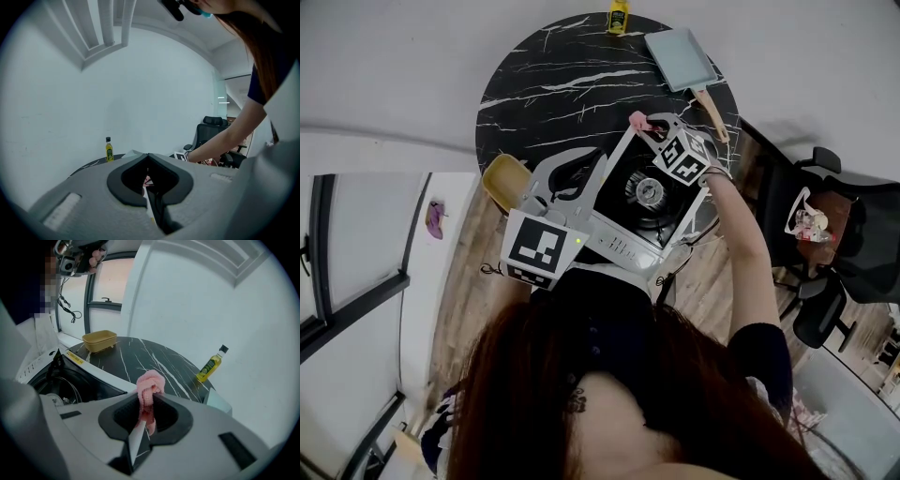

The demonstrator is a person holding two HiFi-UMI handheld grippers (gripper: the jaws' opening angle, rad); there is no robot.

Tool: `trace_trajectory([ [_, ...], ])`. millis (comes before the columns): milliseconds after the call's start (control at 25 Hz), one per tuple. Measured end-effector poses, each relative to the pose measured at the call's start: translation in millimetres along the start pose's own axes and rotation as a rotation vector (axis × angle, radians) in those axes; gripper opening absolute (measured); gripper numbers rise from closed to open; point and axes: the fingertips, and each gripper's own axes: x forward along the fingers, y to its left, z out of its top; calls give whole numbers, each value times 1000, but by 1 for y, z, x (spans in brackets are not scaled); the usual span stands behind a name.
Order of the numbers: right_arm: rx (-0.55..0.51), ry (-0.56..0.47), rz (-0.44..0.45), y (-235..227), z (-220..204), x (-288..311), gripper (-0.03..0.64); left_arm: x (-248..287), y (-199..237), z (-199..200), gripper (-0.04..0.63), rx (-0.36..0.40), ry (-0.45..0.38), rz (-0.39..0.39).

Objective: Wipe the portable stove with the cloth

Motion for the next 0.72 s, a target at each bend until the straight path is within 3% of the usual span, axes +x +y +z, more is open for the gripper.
trace_trajectory([
  [720, 11, 19, 56, 3, -10, 0, 61, 1, -12, 4, 12, 26, -6, -26],
])
